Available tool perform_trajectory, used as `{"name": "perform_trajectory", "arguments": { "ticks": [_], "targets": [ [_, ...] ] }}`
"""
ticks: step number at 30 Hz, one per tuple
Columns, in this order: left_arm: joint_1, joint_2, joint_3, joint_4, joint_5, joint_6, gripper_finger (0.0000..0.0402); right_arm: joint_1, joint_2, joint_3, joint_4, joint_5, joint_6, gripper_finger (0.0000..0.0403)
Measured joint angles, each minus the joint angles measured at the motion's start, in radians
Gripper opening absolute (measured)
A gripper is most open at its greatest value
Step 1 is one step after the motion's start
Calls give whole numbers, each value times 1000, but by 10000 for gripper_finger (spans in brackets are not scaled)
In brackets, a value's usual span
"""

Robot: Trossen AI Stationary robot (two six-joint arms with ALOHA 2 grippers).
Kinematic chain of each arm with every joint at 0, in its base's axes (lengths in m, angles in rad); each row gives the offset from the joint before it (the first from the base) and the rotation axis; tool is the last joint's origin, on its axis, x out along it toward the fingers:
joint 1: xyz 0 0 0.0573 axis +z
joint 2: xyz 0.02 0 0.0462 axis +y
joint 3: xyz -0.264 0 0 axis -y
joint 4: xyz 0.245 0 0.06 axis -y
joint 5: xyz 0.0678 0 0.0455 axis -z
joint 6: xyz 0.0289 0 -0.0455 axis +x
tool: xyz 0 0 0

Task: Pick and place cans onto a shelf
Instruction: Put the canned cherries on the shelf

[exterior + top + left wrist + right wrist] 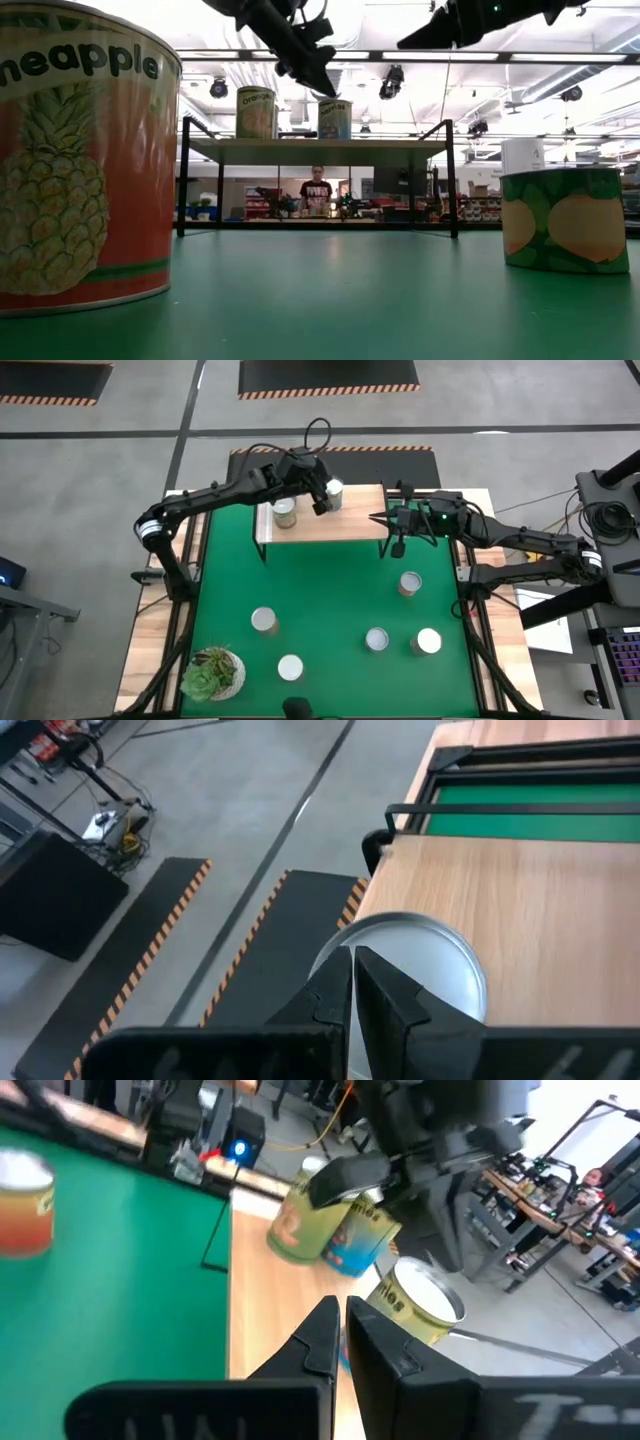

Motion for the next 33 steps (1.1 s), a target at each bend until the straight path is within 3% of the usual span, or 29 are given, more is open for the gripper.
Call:
{"name": "perform_trajectory", "arguments": {
  "ticks": [33],
  "targets": [
    [1,-11,0,-146,-4,-199,0,0,-1,-2,-62,4,18,13]
  ]
}}
